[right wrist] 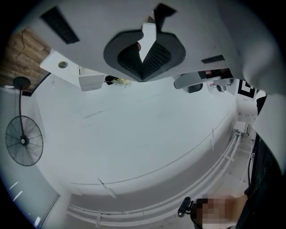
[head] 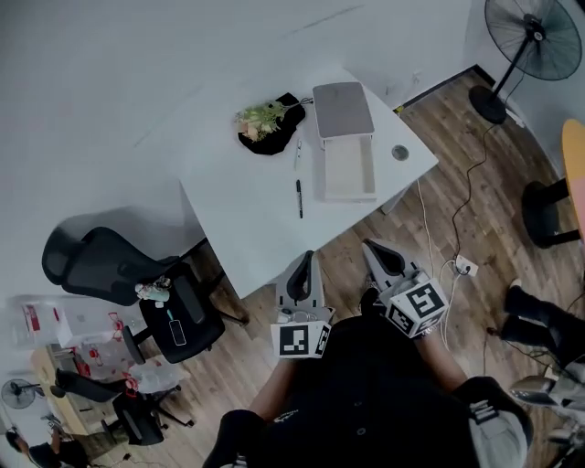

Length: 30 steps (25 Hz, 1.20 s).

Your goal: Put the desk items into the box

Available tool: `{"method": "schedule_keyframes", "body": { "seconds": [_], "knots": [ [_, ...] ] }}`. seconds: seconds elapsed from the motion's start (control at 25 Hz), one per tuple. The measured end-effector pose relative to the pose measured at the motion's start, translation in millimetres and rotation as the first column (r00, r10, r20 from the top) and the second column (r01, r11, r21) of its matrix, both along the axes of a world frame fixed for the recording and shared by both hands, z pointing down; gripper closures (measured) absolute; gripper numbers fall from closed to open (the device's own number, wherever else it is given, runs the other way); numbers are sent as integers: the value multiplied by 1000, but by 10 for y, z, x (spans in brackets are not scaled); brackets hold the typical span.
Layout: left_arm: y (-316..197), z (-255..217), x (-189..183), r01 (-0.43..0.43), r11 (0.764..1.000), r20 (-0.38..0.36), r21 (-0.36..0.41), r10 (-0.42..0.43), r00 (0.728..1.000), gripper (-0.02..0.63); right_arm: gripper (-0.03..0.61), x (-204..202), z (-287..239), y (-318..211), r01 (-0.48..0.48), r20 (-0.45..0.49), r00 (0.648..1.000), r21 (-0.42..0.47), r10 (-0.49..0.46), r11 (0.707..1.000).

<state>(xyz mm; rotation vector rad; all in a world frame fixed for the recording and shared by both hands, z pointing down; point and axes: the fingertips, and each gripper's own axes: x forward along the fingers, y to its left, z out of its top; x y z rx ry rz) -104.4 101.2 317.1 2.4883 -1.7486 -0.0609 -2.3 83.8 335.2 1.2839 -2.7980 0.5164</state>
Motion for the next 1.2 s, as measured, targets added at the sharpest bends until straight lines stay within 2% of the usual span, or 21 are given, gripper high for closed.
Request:
{"method": "schedule_keyframes", "body": {
  "seconds": [0.44,0.72,0.96,1.08,1.2],
  "knots": [
    [-708,109,337,167,986,52,-8,-167,985,606,580,413,47,-855,157,-9,988,3,-157,988],
    [-950,326,319,220,974,87,-52,-215,973,606,580,543,162,-1183,162,-18,987,-25,-162,987],
    [-1273,615,39,227,969,101,-101,-217,971,606,580,364,300,-1407,155,-39,987,-56,-158,986],
    [-1438,889,-110,191,967,113,-169,-174,978,606,580,256,327,-1535,123,-64,990,-64,-127,990],
    [-1661,1196,-292,160,958,155,-237,-125,980,606,580,66,285,-1675,112,-69,991,-66,-117,991]
  ]
}}
